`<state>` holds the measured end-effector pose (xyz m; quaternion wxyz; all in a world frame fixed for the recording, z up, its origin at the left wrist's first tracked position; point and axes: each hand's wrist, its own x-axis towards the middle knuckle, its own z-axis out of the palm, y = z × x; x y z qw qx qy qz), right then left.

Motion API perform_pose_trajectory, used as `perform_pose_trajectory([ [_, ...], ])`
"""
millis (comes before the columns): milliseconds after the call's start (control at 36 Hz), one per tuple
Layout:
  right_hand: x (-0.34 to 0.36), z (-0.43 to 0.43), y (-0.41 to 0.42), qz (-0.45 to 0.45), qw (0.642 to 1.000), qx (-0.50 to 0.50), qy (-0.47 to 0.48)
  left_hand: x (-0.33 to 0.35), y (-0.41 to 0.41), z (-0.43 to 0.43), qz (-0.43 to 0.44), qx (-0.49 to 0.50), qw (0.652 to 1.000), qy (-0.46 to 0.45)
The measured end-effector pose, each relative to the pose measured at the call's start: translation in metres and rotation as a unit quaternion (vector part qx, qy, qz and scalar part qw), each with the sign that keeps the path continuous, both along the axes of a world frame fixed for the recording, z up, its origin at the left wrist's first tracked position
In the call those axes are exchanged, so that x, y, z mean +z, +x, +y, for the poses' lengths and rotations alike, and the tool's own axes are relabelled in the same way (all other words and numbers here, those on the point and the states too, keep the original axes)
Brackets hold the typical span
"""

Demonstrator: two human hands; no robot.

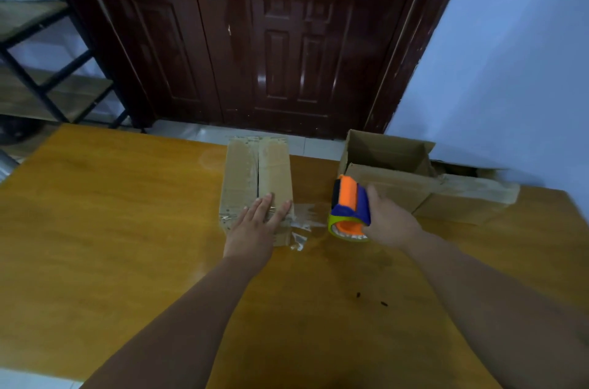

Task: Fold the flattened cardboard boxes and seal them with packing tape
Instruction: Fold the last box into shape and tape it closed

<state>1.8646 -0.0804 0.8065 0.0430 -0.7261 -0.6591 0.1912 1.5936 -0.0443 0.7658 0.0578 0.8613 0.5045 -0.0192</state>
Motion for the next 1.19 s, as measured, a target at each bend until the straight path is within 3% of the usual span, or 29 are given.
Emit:
perform_pose_trajectory([
  [83, -0.004, -0.002, -0.004, -0.112, 0.993, 0.019, -0.007, 0.003, -0.001, 0.002, -0.004, 0.001, 1.0, -0.005],
  [167, -0.008, -0.007, -0.003, -0.16, 0.986, 0.025, -0.035, 0.002, -0.002, 0.002, -0.008, -0.007, 1.0, -0.006],
  [556, 0.011, -0.002, -0.017, -0.197, 0.973, 0.121, -0.005, 0.015, 0.003, 0.001, 0.013, -0.003, 0.999, -0.039],
  [778, 0.038, 0.017, -0.031, -0.296, 0.938, 0.18, -0.012, 0.018, 0.012, -0.005, 0.087, -0.029, 0.996, -0.019],
  [972, 0.039, 0.028, -0.05, -0.345, 0.917, 0.201, 0.005, 0.015, 0.015, -0.014, 0.105, -0.037, 0.994, -0.02],
  [1194, 0.035, 0.032, -0.07, -0.335, 0.923, 0.186, -0.023, 0.012, 0.019, -0.012, 0.101, -0.03, 0.994, -0.019],
])
